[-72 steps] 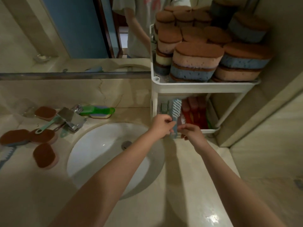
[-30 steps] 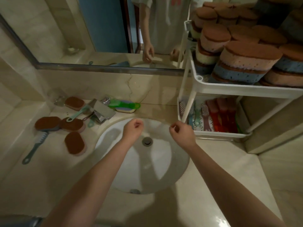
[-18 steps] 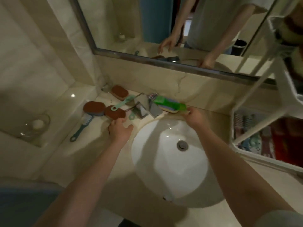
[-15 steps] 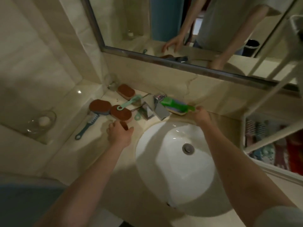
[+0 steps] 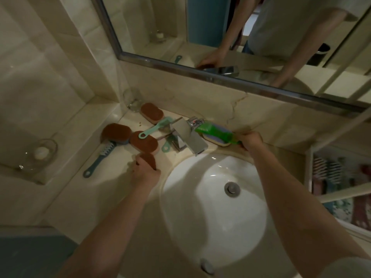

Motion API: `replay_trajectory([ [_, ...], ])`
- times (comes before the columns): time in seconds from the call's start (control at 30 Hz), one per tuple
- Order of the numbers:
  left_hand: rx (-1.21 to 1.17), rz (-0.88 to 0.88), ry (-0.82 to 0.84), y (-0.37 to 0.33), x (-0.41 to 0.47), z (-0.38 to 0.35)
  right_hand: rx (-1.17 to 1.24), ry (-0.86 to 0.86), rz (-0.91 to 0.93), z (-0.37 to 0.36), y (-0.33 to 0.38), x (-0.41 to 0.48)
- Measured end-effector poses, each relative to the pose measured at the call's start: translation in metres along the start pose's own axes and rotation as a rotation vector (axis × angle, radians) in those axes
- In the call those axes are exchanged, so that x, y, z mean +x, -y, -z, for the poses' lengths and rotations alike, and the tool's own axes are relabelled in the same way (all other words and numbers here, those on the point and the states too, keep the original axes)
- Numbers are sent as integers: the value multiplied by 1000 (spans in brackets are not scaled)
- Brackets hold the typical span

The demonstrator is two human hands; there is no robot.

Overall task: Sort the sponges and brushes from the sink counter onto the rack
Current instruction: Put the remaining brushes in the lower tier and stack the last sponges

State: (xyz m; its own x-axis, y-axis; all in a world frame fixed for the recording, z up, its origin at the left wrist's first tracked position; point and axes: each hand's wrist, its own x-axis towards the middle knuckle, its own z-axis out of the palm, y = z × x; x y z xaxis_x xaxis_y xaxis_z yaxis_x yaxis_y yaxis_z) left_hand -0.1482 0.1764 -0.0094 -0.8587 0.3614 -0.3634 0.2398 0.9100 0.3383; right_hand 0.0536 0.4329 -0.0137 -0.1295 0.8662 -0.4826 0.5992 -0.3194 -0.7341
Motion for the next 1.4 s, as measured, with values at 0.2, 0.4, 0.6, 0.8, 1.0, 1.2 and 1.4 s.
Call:
replay_trajectory([
  [0.2, -72, -69, 14, -14, -24, 4, 109, -124, 60, 9, -3, -22],
  [0.4, -301, -218, 246, -32, -60, -5, 223, -204, 65, 24, -25, -68],
  [0.6, -533, -257, 384, -51, -93, -18, 516, -249, 76, 52, -53, -133],
  [0.8, -477, -323, 507, -57, -121, -34, 736, -235, 65, 84, -83, -191],
  [1.0, -497, -516, 615, -97, -158, -48, 891, -223, 71, 110, -110, -234],
  [1.2, -478, -686, 725, -124, -200, -69, 958, -359, 4, 137, -155, -265],
  [1.4, -440, -746, 792, -136, -232, -82, 1040, -505, -98, 156, -199, -288],
])
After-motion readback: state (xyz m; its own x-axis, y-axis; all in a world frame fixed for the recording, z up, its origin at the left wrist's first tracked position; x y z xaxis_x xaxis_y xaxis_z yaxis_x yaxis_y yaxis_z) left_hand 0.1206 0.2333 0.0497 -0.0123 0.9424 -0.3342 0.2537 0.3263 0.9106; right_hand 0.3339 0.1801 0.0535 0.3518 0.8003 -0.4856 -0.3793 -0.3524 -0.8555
